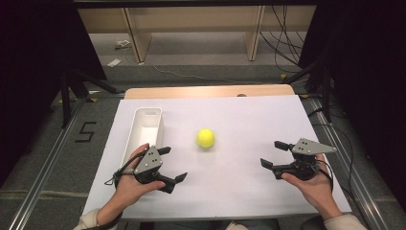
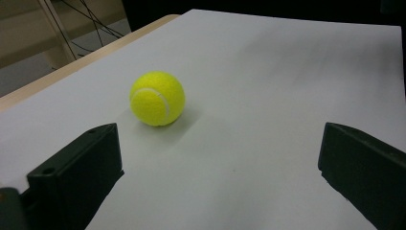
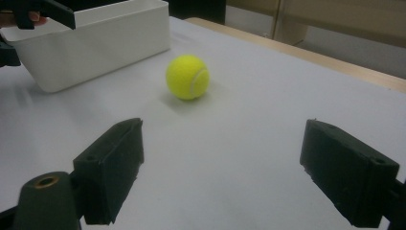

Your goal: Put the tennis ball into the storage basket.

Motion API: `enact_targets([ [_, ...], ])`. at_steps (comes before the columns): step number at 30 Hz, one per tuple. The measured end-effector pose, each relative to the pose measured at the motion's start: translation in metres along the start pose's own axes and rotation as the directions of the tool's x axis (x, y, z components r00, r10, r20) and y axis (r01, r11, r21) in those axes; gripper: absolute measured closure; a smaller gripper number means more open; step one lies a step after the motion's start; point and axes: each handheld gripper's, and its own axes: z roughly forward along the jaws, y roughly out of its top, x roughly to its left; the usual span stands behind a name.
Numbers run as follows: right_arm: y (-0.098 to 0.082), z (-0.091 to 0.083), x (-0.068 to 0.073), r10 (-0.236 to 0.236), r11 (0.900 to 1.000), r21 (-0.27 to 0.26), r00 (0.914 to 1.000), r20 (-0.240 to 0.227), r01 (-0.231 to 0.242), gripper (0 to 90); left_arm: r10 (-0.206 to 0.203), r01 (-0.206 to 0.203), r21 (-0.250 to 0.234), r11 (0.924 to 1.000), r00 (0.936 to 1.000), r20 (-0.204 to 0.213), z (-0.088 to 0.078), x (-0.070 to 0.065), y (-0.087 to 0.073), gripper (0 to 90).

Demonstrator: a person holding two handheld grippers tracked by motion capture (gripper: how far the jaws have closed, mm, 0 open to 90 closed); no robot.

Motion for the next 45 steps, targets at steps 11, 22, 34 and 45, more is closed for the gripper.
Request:
enact_targets([
  [11, 0.001, 0.002, 0.002, -0.008, 1.0, 0.0, 1.0, -0.003, 0.008, 15.6, 0.004, -0.004, -0.001, 1.0, 1.0, -0.001, -0.001, -0.001, 0.0, 0.7],
  [22, 0.003, 0.009, 0.004, -0.032, 0.999, 0.003, 0.9995, -0.005, 0.032, 15.6, 0.007, -0.007, -0.002, 1.0, 1.0, 0.003, 0.0, -0.001, 0.0, 0.7],
  [34, 0.01, 0.02, 0.004, -0.049, 0.999, -0.005, 0.9988, 0.006, 0.049, 15.6, 0.01, -0.01, 0.0, 1.0, 0.9999, 0.002, 0.0, -0.001, 0.0, 0.7],
  [45, 0.014, 0.027, 0.0, -0.029, 0.999, -0.018, 0.9996, 0.006, 0.029, 15.6, 0.011, -0.011, -0.002, 0.9999, 0.9999, 0.001, 0.0, -0.002, 0.001, 0.7],
])
